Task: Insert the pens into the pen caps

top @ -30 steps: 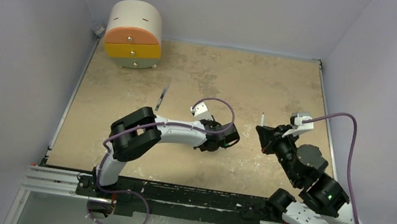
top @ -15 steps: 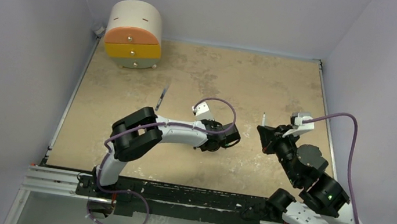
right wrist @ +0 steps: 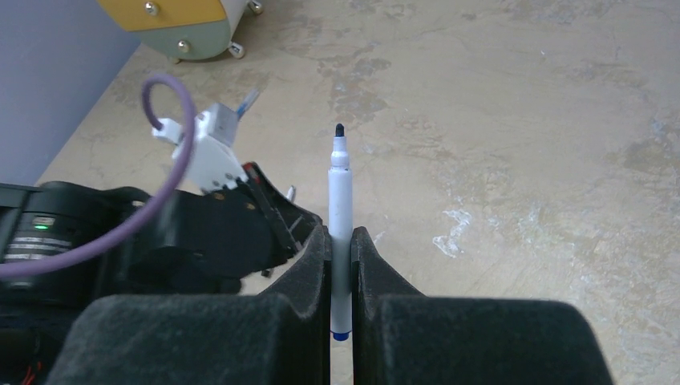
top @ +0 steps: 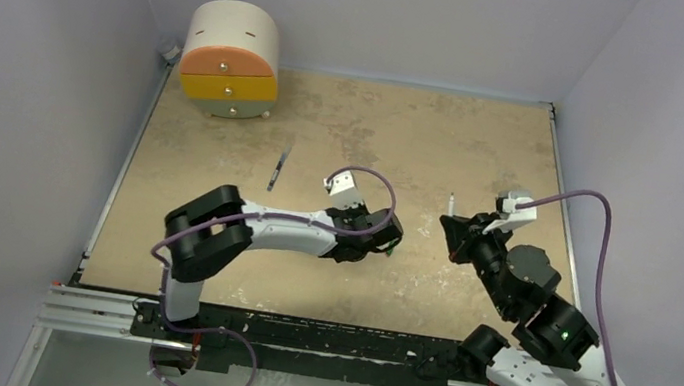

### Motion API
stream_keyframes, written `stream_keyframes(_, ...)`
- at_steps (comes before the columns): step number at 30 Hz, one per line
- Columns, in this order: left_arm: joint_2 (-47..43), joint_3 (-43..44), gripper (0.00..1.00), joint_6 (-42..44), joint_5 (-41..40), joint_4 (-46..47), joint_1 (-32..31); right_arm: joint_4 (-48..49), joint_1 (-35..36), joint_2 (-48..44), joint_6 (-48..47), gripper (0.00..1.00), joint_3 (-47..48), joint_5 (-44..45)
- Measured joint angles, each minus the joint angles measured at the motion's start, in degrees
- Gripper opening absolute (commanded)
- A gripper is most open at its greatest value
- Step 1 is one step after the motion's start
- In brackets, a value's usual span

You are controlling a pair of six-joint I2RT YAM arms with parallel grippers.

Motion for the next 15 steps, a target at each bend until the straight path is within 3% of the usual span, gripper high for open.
stream_keyframes(6, -13.8, -8.4, 0.0, 7.5, -1.9, 11.0, 3.5, 2.4, 0.0, 2.5, 0.1, 0.0, 0.0, -1.9)
stream_keyframes(15, -28.3, -12.8, 0.0, 25.9, -2.8, 26.5, 8.3, 10.7, 0.0, 9.4, 0.1, 0.0, -0.7, -8.5)
